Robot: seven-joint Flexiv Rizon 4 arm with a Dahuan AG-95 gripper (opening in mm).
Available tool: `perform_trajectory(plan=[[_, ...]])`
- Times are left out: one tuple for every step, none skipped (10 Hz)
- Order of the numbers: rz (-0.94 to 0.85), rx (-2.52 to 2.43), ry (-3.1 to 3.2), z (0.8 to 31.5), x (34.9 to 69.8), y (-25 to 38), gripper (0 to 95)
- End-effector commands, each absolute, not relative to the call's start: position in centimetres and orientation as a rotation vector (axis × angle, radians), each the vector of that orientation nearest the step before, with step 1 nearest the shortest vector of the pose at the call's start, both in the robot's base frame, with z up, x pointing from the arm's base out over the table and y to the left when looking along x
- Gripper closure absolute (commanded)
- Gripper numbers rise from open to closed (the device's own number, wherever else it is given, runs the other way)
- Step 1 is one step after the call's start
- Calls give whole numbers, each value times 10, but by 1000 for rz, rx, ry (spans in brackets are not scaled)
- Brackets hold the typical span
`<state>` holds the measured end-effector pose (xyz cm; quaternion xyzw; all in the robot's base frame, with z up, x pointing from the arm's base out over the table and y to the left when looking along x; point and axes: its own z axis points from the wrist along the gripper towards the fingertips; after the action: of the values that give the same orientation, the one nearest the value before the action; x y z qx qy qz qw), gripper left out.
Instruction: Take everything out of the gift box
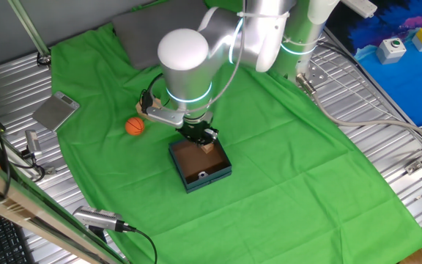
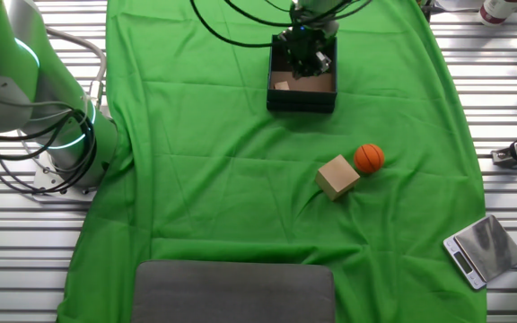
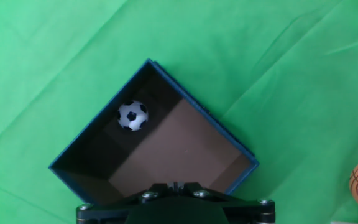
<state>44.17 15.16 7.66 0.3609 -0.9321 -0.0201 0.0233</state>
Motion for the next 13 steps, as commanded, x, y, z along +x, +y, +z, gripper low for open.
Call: perform_trajectory(plan=[[-59, 1186, -2885, 75, 442, 152, 380], [-58, 1197, -2888, 75, 443, 152, 190], [-58, 1218, -2881, 73, 443, 152, 190], [-58, 1229, -2876, 72, 444, 152, 190], [-54, 1238, -2871, 71, 444, 152, 190], [-53, 1241, -2869, 70, 444, 151, 190], [-51, 1256, -2863, 69, 444, 151, 190], [-47, 1244, -2867, 69, 444, 151, 190], [-42, 1206, -2878, 69, 444, 151, 190], [-46, 1166, -2897, 69, 444, 151, 190], [-45, 1116, -2917, 69, 444, 151, 190], [-36, 1105, -2922, 69, 444, 151, 190], [-9, 1072, -2937, 69, 444, 151, 190]])
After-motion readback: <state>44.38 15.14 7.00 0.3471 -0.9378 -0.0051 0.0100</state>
